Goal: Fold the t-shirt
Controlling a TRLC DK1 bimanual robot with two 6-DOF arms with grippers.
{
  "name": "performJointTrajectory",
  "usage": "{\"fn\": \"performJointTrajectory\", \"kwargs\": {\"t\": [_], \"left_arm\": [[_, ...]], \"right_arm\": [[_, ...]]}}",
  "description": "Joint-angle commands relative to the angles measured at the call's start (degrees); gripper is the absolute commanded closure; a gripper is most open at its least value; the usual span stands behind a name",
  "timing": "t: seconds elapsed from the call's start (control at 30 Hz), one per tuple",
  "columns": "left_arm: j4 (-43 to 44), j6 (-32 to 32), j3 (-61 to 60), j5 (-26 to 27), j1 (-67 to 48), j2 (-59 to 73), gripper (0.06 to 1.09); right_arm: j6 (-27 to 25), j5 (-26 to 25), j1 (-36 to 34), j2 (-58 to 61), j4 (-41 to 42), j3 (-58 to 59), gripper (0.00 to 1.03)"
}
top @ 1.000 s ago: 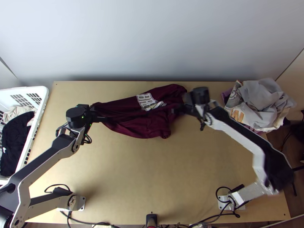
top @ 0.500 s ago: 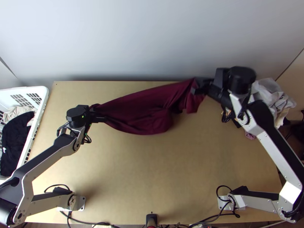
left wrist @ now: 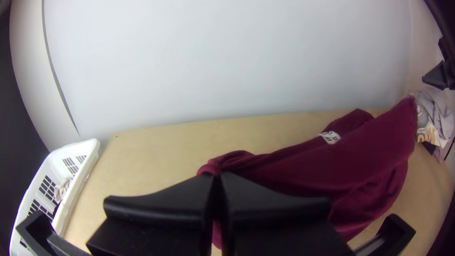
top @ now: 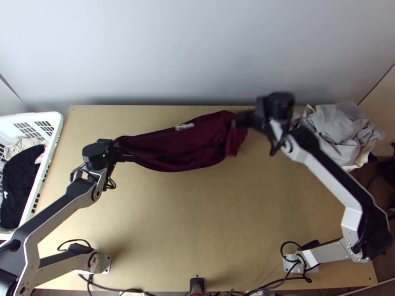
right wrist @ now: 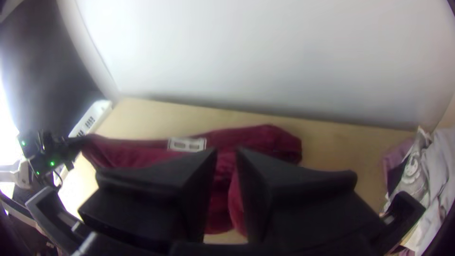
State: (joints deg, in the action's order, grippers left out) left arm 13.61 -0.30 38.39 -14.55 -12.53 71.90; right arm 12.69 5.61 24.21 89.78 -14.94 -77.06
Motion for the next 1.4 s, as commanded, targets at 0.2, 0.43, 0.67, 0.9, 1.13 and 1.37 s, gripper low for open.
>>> {"fn": "performJointTrajectory", "kwargs": {"t": [0.2,0.43,0.67,0.9,1.13,1.37], "left_arm": [[0.63,4.07,-0.86,0.75,-0.12,-1.76,1.05],[1.77,3.99,-0.86,0.75,-0.38,-0.97,1.05],[1.95,3.9,-0.86,0.75,-0.3,-0.79,1.05],[2.13,3.81,-0.69,0.75,-0.03,-0.53,1.05],[2.21,3.81,-0.95,0.75,0.85,-0.27,1.05],[2.48,3.72,-0.95,0.75,1.02,0.61,1.05]], "right_arm": [[-2.32,2.3,2.69,-2.77,8.08,27.75,0.11],[-2.67,2.3,-3.38,-7.86,8.79,36.19,0.11],[-4.25,2.3,-8.12,-3.29,12.3,34.61,0.11],[-3.9,2.3,-6.01,4.97,12.3,28.89,0.11],[-2.67,2.3,-2.85,8.66,12.3,23.97,0.11],[-2.58,2.66,-2.23,10.77,12.3,22.3,0.11]]}}
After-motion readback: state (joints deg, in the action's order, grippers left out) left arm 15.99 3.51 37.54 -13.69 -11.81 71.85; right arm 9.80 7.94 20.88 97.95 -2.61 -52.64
